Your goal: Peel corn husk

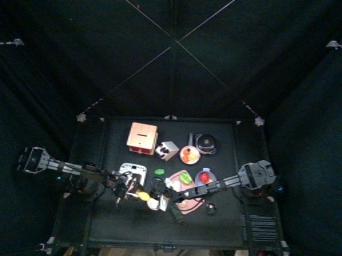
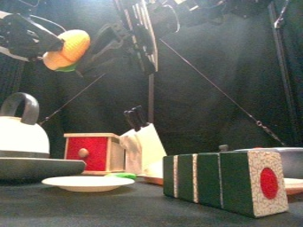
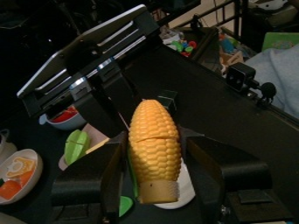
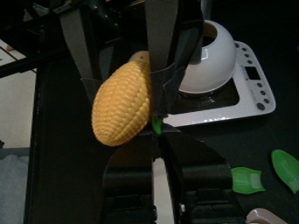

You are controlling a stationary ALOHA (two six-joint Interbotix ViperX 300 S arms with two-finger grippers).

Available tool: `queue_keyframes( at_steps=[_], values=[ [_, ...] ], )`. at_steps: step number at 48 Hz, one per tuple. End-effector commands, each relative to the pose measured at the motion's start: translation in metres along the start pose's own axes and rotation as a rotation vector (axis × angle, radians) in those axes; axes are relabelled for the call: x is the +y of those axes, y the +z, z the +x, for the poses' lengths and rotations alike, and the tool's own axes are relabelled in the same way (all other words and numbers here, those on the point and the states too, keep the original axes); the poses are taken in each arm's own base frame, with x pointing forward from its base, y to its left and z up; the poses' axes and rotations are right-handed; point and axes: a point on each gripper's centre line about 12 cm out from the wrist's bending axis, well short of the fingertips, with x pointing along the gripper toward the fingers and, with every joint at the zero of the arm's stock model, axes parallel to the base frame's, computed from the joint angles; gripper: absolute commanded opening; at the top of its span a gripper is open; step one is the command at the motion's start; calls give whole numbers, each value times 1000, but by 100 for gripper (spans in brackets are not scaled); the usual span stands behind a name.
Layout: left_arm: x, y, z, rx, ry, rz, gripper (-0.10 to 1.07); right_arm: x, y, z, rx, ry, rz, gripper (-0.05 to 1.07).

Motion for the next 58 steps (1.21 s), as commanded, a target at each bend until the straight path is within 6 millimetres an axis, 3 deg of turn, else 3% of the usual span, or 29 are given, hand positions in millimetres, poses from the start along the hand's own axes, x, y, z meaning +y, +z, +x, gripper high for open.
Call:
queue_keyframes(
  at_steps=[1, 58],
  values=[
    [-1, 9, 1, -32, -8, 9, 61, -26, 20, -2, -40, -60, 41, 33],
    [-1, 11, -2, -43, -5, 14, 61, -47, 11, 9, -5, -107, 101, 33]
  ],
)
